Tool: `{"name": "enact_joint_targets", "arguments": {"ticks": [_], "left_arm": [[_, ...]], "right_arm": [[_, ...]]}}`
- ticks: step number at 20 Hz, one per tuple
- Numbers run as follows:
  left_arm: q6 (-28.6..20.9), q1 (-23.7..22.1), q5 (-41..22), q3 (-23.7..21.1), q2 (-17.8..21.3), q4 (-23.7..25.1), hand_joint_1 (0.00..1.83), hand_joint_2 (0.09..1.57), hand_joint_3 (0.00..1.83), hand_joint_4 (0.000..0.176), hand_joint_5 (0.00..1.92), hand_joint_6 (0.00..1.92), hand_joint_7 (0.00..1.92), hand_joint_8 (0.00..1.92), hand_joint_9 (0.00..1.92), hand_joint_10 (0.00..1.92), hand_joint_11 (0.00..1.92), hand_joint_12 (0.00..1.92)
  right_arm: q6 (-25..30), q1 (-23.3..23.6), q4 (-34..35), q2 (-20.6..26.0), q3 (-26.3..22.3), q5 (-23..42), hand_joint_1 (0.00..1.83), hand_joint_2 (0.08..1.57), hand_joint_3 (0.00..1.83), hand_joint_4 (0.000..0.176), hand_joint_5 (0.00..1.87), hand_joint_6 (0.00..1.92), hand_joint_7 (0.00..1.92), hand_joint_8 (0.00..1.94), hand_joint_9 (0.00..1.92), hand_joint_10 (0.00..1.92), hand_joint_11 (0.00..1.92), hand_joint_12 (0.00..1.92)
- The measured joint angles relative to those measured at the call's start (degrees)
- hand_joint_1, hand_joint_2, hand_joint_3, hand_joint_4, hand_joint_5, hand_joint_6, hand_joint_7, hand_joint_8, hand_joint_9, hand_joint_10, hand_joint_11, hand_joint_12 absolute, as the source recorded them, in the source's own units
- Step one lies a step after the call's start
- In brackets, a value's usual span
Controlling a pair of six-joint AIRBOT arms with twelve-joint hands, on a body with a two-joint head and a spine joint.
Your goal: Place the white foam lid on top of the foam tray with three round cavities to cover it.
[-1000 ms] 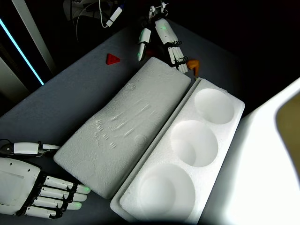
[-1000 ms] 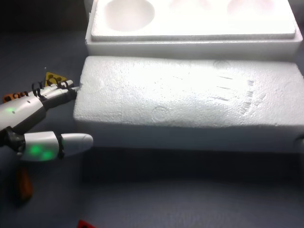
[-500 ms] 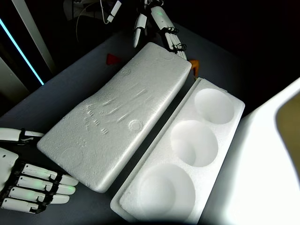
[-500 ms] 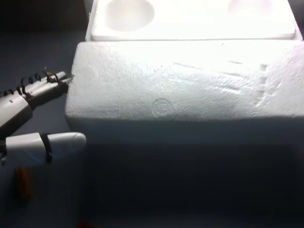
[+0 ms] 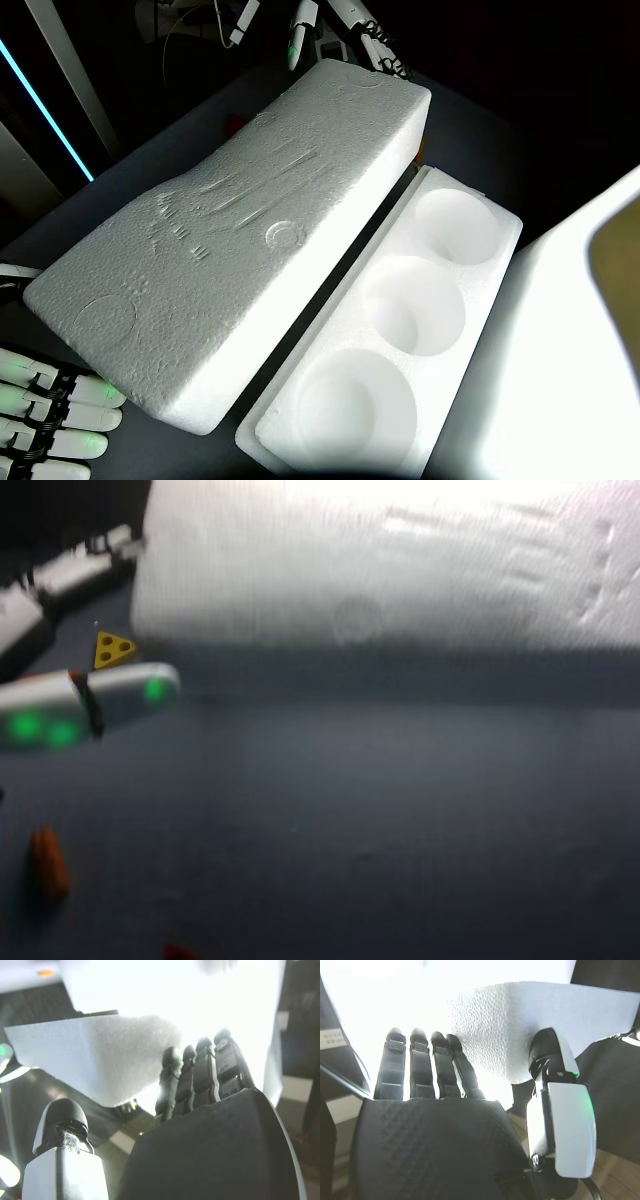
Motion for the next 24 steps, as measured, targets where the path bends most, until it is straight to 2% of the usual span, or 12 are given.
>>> {"name": "enact_joint_targets", "arguments": {"ticks": [1, 2, 3, 5, 8, 11, 14, 16, 17, 19, 21, 24], "left_arm": [[0.0, -2.4, 0.4, 1.2, -0.7, 0.6, 0.42, 1.08, 0.01, 0.0, 0.23, 0.01, 0.04, 0.01, 0.0, 0.0, 0.0, 0.0], [-0.1, -3.6, 1.2, 1.7, -1.3, 0.6, 0.42, 1.08, 0.01, 0.0, 0.23, 0.01, 0.04, 0.01, 0.0, 0.0, 0.0, 0.0], [-0.2, -4.8, 2.7, 2.8, -1.8, 0.8, 0.49, 1.09, 0.01, 0.0, 0.24, 0.01, 0.07, 0.02, 0.02, 0.01, 0.0, 0.0], [-0.3, -6.3, 4.9, 4.4, -2.7, 1.0, 0.52, 1.08, 0.0, 0.0, 0.27, 0.02, 0.09, 0.02, 0.04, 0.02, 0.02, 0.01], [-0.4, -8.9, 7.9, 6.5, -3.5, 1.9, 0.55, 1.07, 0.0, 0.0, 0.28, 0.02, 0.08, 0.01, 0.02, 0.01, 0.0, 0.0], [-0.9, -10.6, 9.2, 8.2, -4.6, 1.6, 0.56, 1.07, 0.0, 0.0, 0.25, 0.01, 0.05, 0.0, 0.0, 0.0, 0.0, 0.0], [-1.1, -12.5, 10.9, 10.4, -6.0, 1.8, 0.6, 1.09, 0.01, 0.0, 0.27, 0.01, 0.07, 0.01, 0.01, 0.0, 0.03, 0.02], [-1.2, -13.9, 12.0, 12.0, -7.0, 1.6, 0.63, 1.1, 0.0, 0.0, 0.29, 0.01, 0.09, 0.01, 0.02, 0.01, 0.0, 0.63], [-1.2, -14.3, 12.6, 12.9, -7.6, 1.5, 0.64, 1.1, 0.0, 0.0, 0.3, 0.0, 0.1, 0.0, 0.03, 0.01, 0.0, 0.79], [-1.2, -15.0, 13.9, 14.1, -8.4, 1.2, 0.63, 1.11, 0.0, 0.0, 0.3, 0.0, 0.11, 0.0, 0.03, 0.01, 0.0, 0.93], [-1.2, -16.0, 15.5, 15.5, -9.2, 0.7, 0.59, 1.11, 0.0, 0.0, 0.32, 0.01, 0.12, 0.0, 0.05, 0.02, 0.0, 1.2], [-1.2, -17.3, 17.2, 17.2, -10.6, 0.4, 0.58, 1.11, 0.0, 0.0, 0.32, 0.01, 0.12, 0.0, 0.05, 0.02, 0.0, 1.29]], "right_arm": [[0.0, 0.5, 0.2, 0.0, 0.6, -0.2, 0.39, 1.18, 0.0, 0.0, 0.01, 0.53, 0.31, 0.16, 0.0, 1.11, 0.0, 1.9], [0.1, 1.4, 0.2, 0.0, 0.9, -0.7, 0.39, 1.18, 0.0, 0.0, 0.01, 0.53, 0.31, 0.16, 0.0, 1.11, 0.0, 1.9], [0.0, 2.6, 0.2, 0.0, 1.7, -1.7, 0.43, 1.18, 0.0, 0.0, 0.0, 0.58, 0.17, 0.39, 0.0, 1.02, 0.0, 1.9], [0.0, 4.5, -0.2, 0.0, 2.7, -2.5, 0.48, 1.19, 0.0, 0.0, 0.0, 0.53, 0.09, 0.35, 0.0, 0.7, 0.0, 1.8], [0.1, 7.8, -1.1, -0.6, 5.2, -5.2, 0.49, 1.19, 0.0, 0.0, 0.0, 0.53, 0.14, 0.23, 0.0, 0.66, 0.0, 1.72], [0.1, 11.9, -1.4, -2.2, 7.9, -9.4, 0.62, 1.2, 0.0, 0.0, 0.0, 0.56, 0.09, 0.24, 0.0, 0.7, 0.0, 1.88], [0.1, 16.2, -1.8, -4.0, 10.9, -14.6, 0.56, 1.19, 0.0, 0.0, 0.0, 0.56, 0.13, 0.27, 0.0, 0.68, 0.0, 1.78], [0.2, 18.3, -2.0, -5.2, 12.7, -16.8, 0.51, 1.21, 0.01, 0.0, 0.0, 0.42, 0.12, 0.26, 0.0, 0.64, 0.0, 1.79], [0.2, 19.4, -2.0, -6.2, 13.7, -18.2, 0.49, 1.22, 0.01, 0.0, 0.0, 0.37, 0.12, 0.24, 0.0, 0.61, 0.0, 1.75], [0.1, 21.4, -2.3, -7.6, 15.6, -21.4, 0.54, 1.23, 0.0, 0.0, 0.04, 0.22, 0.16, 0.17, 0.0, 0.57, 0.0, 1.6], [0.2, 23.8, -2.6, -9.0, 17.6, -24.1, 0.53, 1.23, 0.0, 0.0, 0.28, 0.47, 0.38, 0.19, 0.01, 0.88, 0.0, 1.71], [0.2, 25.1, -3.2, -9.8, 19.0, -25.5, 0.52, 1.22, 0.0, 0.0, 0.21, 0.56, 0.39, 0.19, 0.0, 0.96, 0.0, 1.72]]}}
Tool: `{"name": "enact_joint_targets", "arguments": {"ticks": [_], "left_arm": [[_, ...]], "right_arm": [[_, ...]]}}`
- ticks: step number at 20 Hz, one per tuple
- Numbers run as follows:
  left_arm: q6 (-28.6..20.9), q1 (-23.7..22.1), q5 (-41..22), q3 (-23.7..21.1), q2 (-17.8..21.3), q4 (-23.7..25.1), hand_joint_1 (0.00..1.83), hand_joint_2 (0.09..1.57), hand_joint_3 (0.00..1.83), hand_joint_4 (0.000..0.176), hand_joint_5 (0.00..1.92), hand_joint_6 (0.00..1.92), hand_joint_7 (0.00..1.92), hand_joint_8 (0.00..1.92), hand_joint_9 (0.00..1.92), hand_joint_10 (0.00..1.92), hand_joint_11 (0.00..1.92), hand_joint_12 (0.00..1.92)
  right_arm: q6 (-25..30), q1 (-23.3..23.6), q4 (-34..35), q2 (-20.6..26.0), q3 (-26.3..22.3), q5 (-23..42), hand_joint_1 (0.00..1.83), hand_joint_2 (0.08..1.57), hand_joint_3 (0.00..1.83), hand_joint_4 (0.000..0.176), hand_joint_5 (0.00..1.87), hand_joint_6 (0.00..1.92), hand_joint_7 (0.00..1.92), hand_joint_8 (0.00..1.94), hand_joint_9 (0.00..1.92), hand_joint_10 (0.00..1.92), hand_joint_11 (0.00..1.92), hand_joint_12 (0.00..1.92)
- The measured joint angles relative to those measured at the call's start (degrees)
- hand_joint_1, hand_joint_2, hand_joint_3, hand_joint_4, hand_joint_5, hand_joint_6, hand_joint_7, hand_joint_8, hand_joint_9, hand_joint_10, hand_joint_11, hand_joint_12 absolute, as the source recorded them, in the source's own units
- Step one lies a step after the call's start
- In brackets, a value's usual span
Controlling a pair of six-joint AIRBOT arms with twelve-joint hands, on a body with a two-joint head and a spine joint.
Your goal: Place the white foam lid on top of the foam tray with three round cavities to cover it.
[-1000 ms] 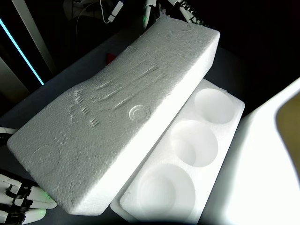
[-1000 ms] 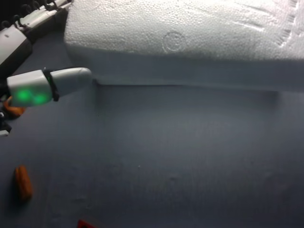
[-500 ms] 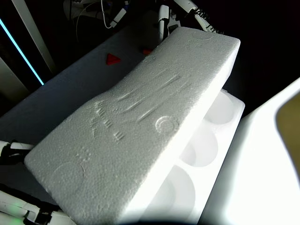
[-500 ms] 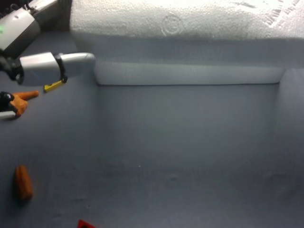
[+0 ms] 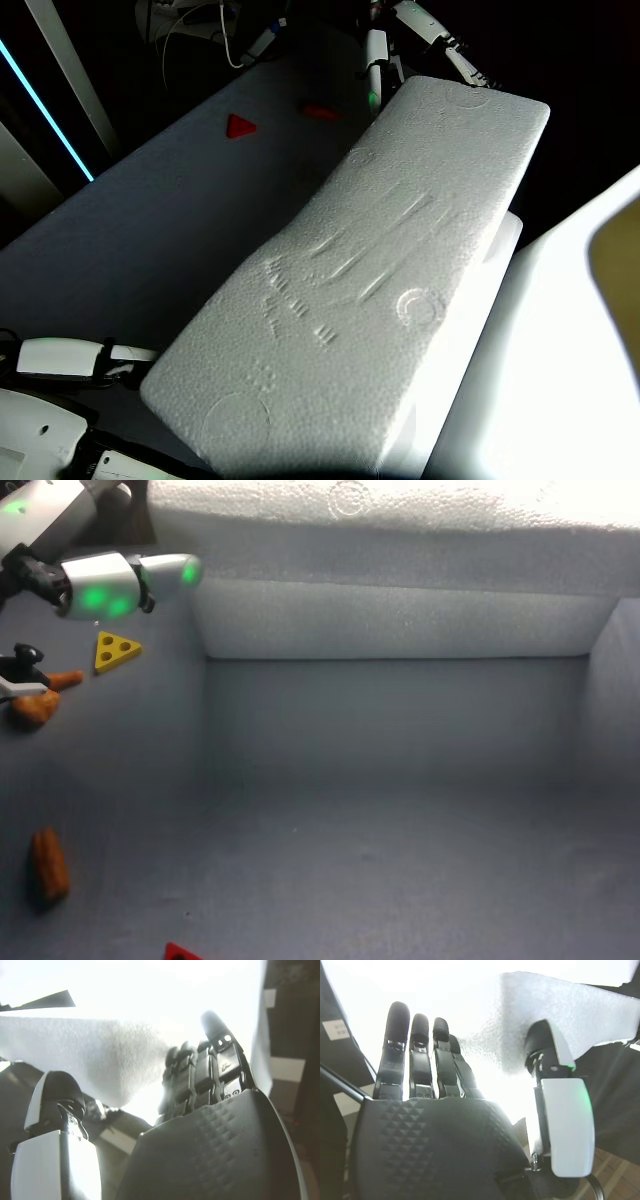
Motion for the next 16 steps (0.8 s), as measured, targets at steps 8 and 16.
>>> {"name": "enact_joint_targets", "arguments": {"ticks": [8, 16], "left_arm": [[0.0, -2.3, 4.0, 3.3, -2.2, -0.5, 0.55, 1.11, 0.0, 0.0, 0.3, 0.0, 0.07, 0.0, 0.01, 0.01, 0.0, 0.86], [-0.1, -2.4, 6.5, 5.2, -4.1, -1.2, 0.5, 1.12, 0.0, 0.0, 0.3, 0.0, 0.09, 0.0, 0.03, 0.01, 0.0, 0.92]], "right_arm": [[-0.4, 3.8, -0.7, -2.1, 3.3, -4.1, 0.48, 1.19, 0.0, 0.0, 0.0, 0.22, 0.03, 0.59, 0.0, 0.59, 0.0, 1.92], [0.0, 5.6, -0.1, -3.0, 5.0, -4.4, 0.51, 1.22, 0.0, 0.0, 0.02, 0.01, 0.02, 0.01, 0.0, 0.01, 0.0, 0.13]]}}
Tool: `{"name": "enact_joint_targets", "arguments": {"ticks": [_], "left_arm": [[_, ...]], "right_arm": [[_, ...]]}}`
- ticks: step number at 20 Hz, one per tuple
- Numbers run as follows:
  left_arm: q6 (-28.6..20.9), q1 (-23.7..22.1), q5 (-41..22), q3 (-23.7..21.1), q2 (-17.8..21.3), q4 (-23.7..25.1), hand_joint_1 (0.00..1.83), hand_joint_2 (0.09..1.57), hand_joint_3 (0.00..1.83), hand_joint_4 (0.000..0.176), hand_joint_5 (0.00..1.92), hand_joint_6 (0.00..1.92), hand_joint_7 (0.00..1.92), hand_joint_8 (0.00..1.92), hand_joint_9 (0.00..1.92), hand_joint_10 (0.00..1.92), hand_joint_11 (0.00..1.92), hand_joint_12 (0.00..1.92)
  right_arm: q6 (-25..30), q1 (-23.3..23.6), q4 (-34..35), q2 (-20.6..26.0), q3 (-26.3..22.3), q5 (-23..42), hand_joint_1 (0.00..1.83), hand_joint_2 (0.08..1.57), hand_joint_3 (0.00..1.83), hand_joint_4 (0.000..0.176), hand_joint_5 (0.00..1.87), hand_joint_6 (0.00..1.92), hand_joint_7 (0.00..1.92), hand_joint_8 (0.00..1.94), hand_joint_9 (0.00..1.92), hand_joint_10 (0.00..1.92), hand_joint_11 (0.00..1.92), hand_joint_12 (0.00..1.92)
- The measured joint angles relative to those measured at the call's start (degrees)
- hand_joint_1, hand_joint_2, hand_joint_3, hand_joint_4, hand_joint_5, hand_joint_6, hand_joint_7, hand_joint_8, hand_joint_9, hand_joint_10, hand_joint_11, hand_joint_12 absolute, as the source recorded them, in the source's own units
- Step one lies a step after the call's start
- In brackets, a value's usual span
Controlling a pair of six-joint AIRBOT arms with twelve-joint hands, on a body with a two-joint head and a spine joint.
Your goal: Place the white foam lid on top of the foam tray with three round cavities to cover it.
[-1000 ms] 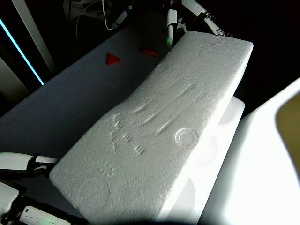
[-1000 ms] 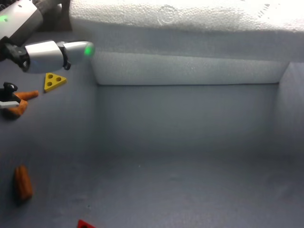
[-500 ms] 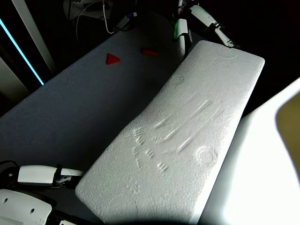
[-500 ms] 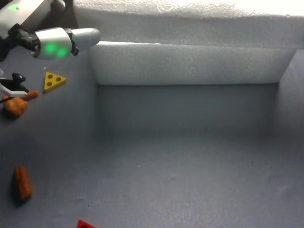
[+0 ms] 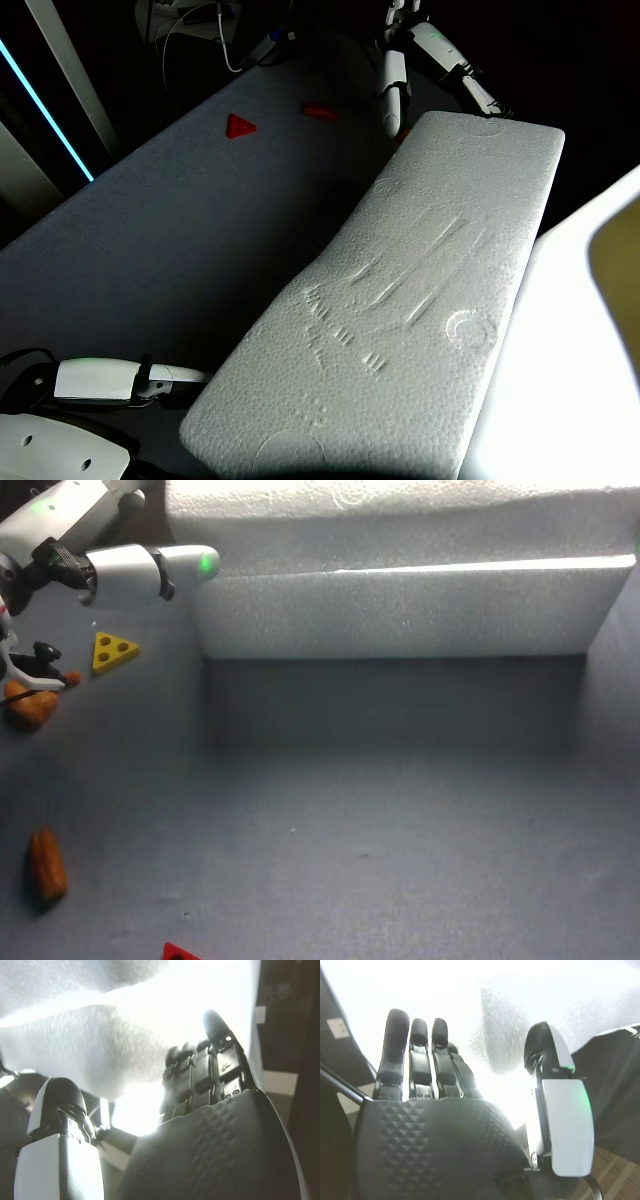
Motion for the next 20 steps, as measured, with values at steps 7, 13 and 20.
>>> {"name": "enact_joint_targets", "arguments": {"ticks": [7, 13, 20], "left_arm": [[-0.1, 0.0, 0.6, 1.2, -0.7, -1.4, 0.49, 1.14, 0.0, 0.0, 0.27, 0.0, 0.07, 0.0, 0.03, 0.01, 0.0, 0.89], [-0.1, -0.7, 3.2, 3.2, -1.8, -2.2, 0.46, 1.16, 0.0, 0.0, 0.22, 0.0, 0.07, 0.0, 0.04, 0.0, 0.0, 0.78], [-0.3, -1.3, 4.7, 4.6, -3.0, -2.1, 0.46, 1.17, 0.0, 0.0, 0.21, 0.0, 0.05, 0.0, 0.03, 0.0, 0.0, 0.81]], "right_arm": [[0.0, 0.6, 0.2, -1.5, 1.1, -1.6, 0.55, 1.21, 0.0, 0.0, 0.36, 0.58, 0.44, 0.14, 0.0, 0.84, 0.0, 1.56], [-0.2, 0.6, 0.4, -2.3, 1.8, -2.2, 0.5, 1.23, 0.0, 0.0, 0.28, 0.97, 0.53, 0.78, 0.27, 1.21, 0.0, 1.92], [-0.1, 0.6, 0.5, -2.4, 2.2, -2.5, 0.48, 1.24, 0.0, 0.0, 0.28, 0.99, 0.5, 0.81, 0.31, 1.2, 0.03, 1.9]]}}
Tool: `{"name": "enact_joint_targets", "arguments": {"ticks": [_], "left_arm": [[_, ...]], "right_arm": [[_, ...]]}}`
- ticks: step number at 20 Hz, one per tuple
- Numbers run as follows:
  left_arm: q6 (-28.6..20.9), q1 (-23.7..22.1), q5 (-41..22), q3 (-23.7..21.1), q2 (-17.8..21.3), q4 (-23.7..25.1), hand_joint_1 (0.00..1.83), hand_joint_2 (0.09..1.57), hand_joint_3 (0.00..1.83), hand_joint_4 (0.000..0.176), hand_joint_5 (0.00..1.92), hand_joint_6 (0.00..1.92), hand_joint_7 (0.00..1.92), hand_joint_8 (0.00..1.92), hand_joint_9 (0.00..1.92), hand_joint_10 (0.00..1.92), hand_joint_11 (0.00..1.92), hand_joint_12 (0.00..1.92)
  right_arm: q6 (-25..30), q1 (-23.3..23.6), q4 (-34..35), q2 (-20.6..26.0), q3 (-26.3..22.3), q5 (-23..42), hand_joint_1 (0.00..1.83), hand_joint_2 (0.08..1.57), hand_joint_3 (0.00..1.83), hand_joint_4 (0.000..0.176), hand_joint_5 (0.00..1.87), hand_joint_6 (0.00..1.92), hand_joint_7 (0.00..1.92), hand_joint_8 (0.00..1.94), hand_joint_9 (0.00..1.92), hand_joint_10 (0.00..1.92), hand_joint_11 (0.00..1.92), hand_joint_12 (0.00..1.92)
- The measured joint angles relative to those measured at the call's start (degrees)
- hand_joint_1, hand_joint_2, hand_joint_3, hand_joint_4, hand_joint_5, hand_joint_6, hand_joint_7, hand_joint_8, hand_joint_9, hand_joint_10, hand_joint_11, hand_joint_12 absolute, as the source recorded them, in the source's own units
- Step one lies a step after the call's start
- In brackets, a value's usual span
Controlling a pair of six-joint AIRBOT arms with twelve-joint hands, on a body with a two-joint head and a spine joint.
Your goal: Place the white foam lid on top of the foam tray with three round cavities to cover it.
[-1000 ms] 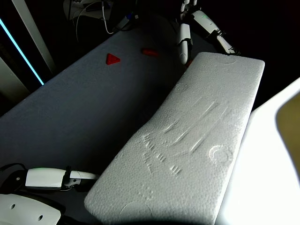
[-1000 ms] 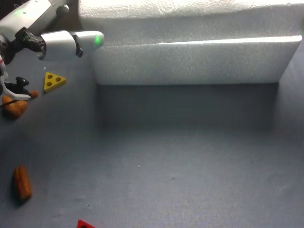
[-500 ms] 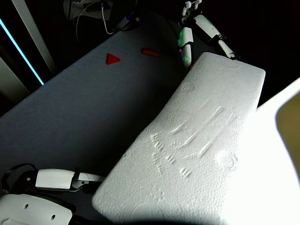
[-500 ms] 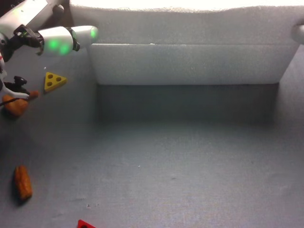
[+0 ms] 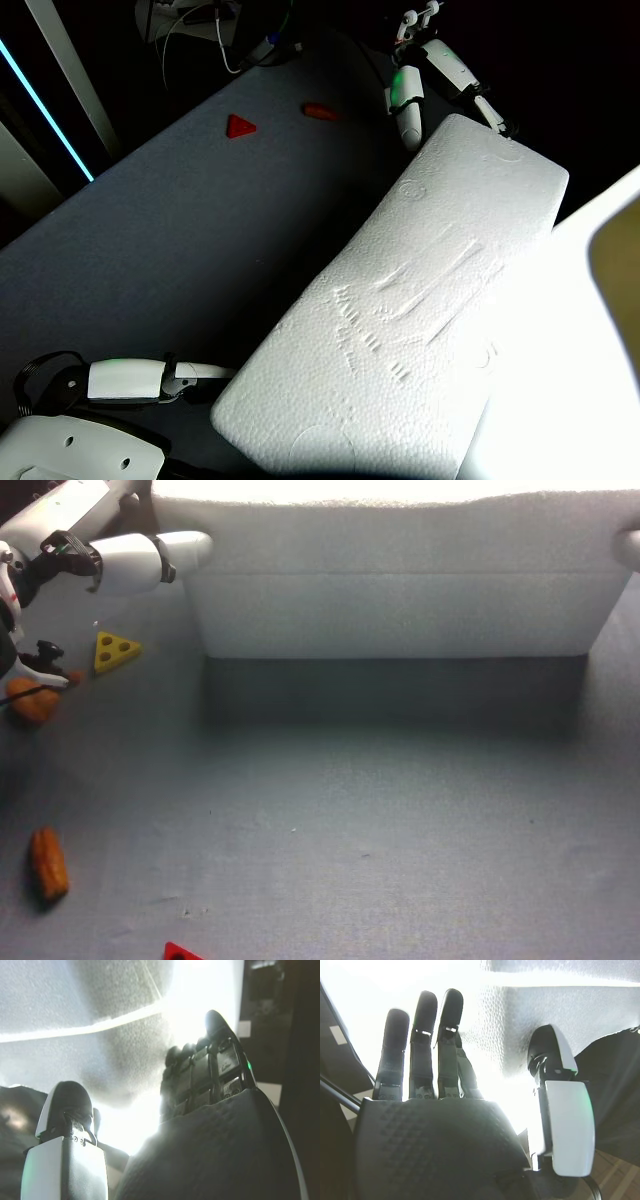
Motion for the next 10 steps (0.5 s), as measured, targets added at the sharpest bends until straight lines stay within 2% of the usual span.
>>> {"name": "enact_joint_targets", "arguments": {"ticks": [1, 4, 5, 6, 8, 10], "left_arm": [[-0.1, 0.0, 0.0, 0.0, -0.1, -0.1, 0.46, 1.17, 0.0, 0.0, 0.2, 0.0, 0.05, 0.0, 0.03, 0.0, 0.0, 0.8], [-0.1, 0.4, -0.4, 0.2, -0.2, -0.5, 0.45, 1.17, 0.0, 0.0, 0.2, 0.0, 0.05, 0.0, 0.04, 0.01, 0.0, 0.8], [-0.2, 0.8, -0.6, 0.2, -0.2, -0.7, 0.47, 1.17, 0.0, 0.0, 0.2, 0.0, 0.04, 0.0, 0.03, 0.0, 0.0, 0.8], [-0.3, 0.9, -0.7, 0.2, -0.2, -0.9, 0.47, 1.16, 0.0, 0.0, 0.19, 0.0, 0.03, 0.0, 0.03, 0.0, 0.0, 0.8], [-0.3, 1.4, -1.2, 0.2, -0.2, -1.0, 0.48, 1.16, 0.0, 0.0, 0.19, 0.0, 0.03, 0.0, 0.03, 0.0, 0.0, 0.81], [-0.5, 1.7, -1.4, 0.2, -0.5, -1.2, 0.48, 1.15, 0.0, 0.0, 0.19, 0.0, 0.04, 0.0, 0.04, 0.01, 0.0, 0.81]], "right_arm": [[0.0, 0.0, 0.0, 0.0, 0.0, 0.0, 0.46, 1.24, 0.0, 0.0, 0.4, 0.99, 0.55, 0.83, 0.35, 1.18, 0.04, 1.92], [0.0, 0.0, 0.0, -0.1, 0.1, 0.0, 0.49, 1.22, 0.0, 0.0, 0.19, 0.81, 0.4, 0.43, 0.16, 0.99, 0.0, 1.77], [0.0, 0.0, 0.0, -0.2, 0.2, 0.0, 0.53, 1.2, 0.0, 0.0, 0.04, 0.65, 0.26, 0.31, 0.03, 0.88, 0.0, 1.72], [0.0, 0.0, 0.1, -0.3, 0.2, 0.0, 0.55, 1.18, 0.0, 0.0, 0.01, 0.7, 0.26, 0.32, 0.01, 1.0, 0.0, 1.77], [0.1, -0.1, 0.6, -0.4, 0.2, -0.3, 0.54, 1.16, 0.0, 0.0, 0.0, 0.55, 0.21, 0.34, 0.0, 0.98, 0.0, 1.74], [0.3, -0.7, 0.8, -0.4, 0.2, 0.0, 0.51, 1.19, 0.0, 0.0, 0.0, 0.42, 0.18, 0.27, 0.0, 0.82, 0.0, 1.56]]}}
